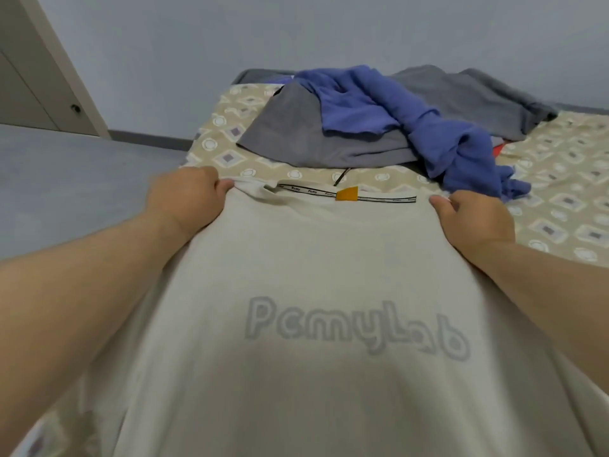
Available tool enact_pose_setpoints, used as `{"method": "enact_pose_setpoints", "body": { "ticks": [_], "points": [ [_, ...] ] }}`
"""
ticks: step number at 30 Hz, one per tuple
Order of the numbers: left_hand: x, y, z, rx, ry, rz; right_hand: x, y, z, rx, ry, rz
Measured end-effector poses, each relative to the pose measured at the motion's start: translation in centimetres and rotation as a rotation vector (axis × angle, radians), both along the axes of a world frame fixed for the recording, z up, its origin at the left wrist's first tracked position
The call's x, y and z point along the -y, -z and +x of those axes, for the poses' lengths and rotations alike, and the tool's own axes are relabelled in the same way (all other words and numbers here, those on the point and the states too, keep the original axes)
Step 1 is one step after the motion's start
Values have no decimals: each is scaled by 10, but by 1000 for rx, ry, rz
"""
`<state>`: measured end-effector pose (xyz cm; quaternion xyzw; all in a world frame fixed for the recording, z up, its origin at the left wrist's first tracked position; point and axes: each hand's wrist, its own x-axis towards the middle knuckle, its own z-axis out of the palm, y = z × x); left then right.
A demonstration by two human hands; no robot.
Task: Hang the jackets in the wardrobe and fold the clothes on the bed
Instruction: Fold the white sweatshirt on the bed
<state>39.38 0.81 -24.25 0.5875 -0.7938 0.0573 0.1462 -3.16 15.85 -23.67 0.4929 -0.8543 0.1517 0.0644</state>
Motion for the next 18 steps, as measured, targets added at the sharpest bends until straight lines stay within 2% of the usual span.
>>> {"method": "enact_pose_setpoints", "body": {
  "ticks": [5,7,9,12,15,18],
  "points": [
    [-34,-17,-13,48,126,-203,-11,-6,24,-204,-14,14],
    [-65,-25,-18,-27,178,-214,-30,-14,43,-186,-35,-3],
    [-106,-24,-23,-155,253,-102,-60,-17,67,-147,-106,43],
    [-189,-5,-33,-157,310,196,-120,-5,109,-80,-226,222],
    [-262,7,-29,-84,245,289,-180,1,142,-19,-320,358],
    [-311,-9,-20,-29,245,317,-229,-2,160,11,-355,411]
  ]
}}
